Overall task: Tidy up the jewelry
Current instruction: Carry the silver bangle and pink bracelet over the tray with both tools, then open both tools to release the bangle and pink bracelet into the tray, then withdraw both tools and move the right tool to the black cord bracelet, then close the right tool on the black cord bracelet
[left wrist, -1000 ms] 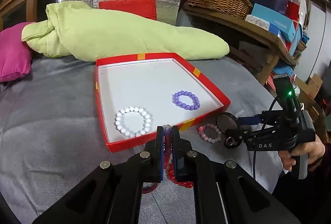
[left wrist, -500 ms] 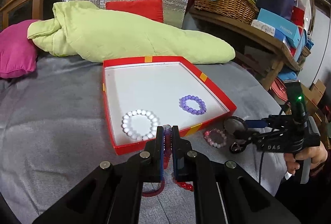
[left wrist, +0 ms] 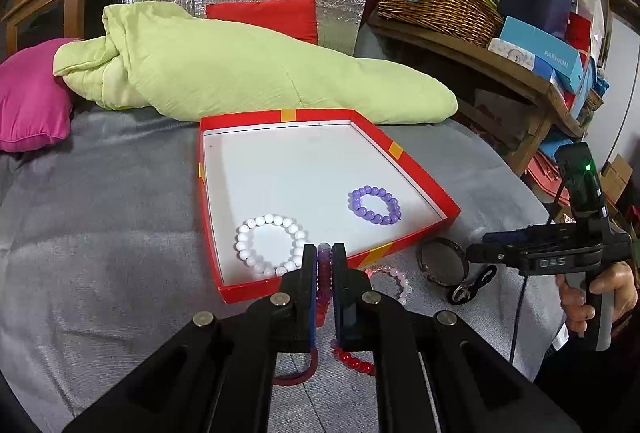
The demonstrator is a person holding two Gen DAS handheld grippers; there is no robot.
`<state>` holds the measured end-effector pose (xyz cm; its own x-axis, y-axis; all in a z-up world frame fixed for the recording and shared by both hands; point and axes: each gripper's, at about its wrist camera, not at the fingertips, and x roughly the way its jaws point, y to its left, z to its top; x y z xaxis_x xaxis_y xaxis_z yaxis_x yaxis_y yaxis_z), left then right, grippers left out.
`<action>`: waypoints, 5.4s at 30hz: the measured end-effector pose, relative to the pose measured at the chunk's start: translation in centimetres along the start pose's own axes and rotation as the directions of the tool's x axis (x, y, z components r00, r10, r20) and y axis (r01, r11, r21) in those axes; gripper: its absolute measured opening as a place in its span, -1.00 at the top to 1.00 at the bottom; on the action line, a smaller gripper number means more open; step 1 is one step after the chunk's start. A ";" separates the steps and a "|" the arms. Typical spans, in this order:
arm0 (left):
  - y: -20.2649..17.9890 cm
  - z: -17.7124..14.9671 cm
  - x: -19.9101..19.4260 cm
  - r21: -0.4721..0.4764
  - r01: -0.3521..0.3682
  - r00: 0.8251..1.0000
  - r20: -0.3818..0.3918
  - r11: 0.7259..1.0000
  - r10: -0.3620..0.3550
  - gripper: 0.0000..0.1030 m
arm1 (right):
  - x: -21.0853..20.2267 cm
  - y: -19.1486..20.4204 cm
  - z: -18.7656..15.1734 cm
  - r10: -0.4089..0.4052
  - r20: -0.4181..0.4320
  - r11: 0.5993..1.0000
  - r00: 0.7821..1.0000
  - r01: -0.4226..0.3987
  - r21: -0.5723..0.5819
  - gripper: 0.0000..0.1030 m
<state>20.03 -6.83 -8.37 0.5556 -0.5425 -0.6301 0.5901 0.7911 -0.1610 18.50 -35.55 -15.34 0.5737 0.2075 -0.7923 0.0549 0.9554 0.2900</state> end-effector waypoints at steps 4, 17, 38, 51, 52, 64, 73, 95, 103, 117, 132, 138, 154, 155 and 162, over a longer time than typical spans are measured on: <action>0.0 0.1 0.0 -0.004 -0.002 1.000 0.001 1.000 0.002 0.86 | 0.2 1.6 0.0 0.000 -0.001 1.000 1.000 0.000 -0.029 -0.40; -0.1 0.1 -0.3 0.002 0.000 1.000 0.002 1.000 0.000 0.86 | 2.6 5.0 -1.2 -0.179 -0.013 0.967 0.984 0.173 -0.186 -0.20; -2.3 1.9 0.4 0.031 -0.013 0.994 0.113 0.999 0.010 0.86 | -4.4 1.7 2.4 0.048 0.248 0.998 0.967 -0.058 0.032 -0.19; -0.8 6.1 5.3 0.058 -0.058 0.992 0.116 0.997 0.051 0.86 | 1.5 4.1 8.6 0.070 0.208 0.996 0.976 -0.080 0.040 -0.20; -0.4 6.4 5.9 0.049 -0.054 0.993 0.105 0.997 0.049 0.86 | 2.3 4.3 9.1 0.068 0.194 0.996 0.979 -0.078 0.045 -0.20; 3.7 8.3 11.5 -0.038 -0.041 0.999 -0.019 0.998 0.041 0.86 | 9.7 4.7 13.5 0.059 0.064 0.989 0.996 -0.067 0.131 -0.21; 3.5 8.0 12.2 -0.020 -0.098 0.994 -0.049 0.995 0.097 0.03 | 9.9 2.7 13.9 0.122 0.068 0.966 0.990 -0.135 0.223 -0.29; 2.2 4.5 3.1 0.039 -0.349 0.937 0.019 0.936 0.348 -0.27 | 0.3 1.8 8.0 0.068 0.150 0.987 0.986 -0.088 0.131 -0.08; 3.4 0.5 0.1 -0.077 -0.330 0.944 -0.053 0.941 0.327 -0.27 | -2.6 1.4 2.3 0.057 0.103 0.991 0.993 -0.069 0.112 -0.08; -0.6 -4.7 -0.9 0.111 -0.305 0.943 -0.103 0.946 0.316 -0.27 | -3.1 1.4 -3.7 0.057 -0.023 0.997 0.998 -0.056 0.050 -0.15; -2.7 -4.0 0.3 0.155 -0.185 0.974 -0.098 0.970 0.202 -0.27 | -0.4 4.7 -4.8 -0.114 -0.071 0.974 0.991 0.098 -0.202 0.38; -4.9 -4.4 1.5 0.195 -0.064 0.984 -0.148 0.979 0.094 -0.27 | -1.1 2.7 -4.0 -0.132 -0.048 0.985 0.990 0.126 -0.114 0.60; -6.0 -4.8 5.1 0.167 0.024 0.970 -0.244 0.986 0.018 -0.44 | -1.2 0.5 -3.8 -0.063 -0.094 0.997 0.994 0.066 0.029 0.59; -5.9 -4.8 5.2 0.157 0.032 0.969 -0.249 0.987 0.008 -0.44 | -1.2 0.5 -3.8 -0.062 -0.094 0.997 0.994 0.065 0.030 0.59; -6.4 -5.7 5.0 0.177 0.069 0.967 -0.255 0.982 -0.022 0.34 | -1.1 0.6 -3.8 -0.064 -0.096 0.997 0.993 0.067 0.030 0.59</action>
<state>15.69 -12.99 -14.87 0.3745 -0.4698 -0.7994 0.7214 0.6893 -0.0672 14.80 -34.45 -16.31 0.4881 0.1649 -0.8570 0.1179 0.9605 0.2520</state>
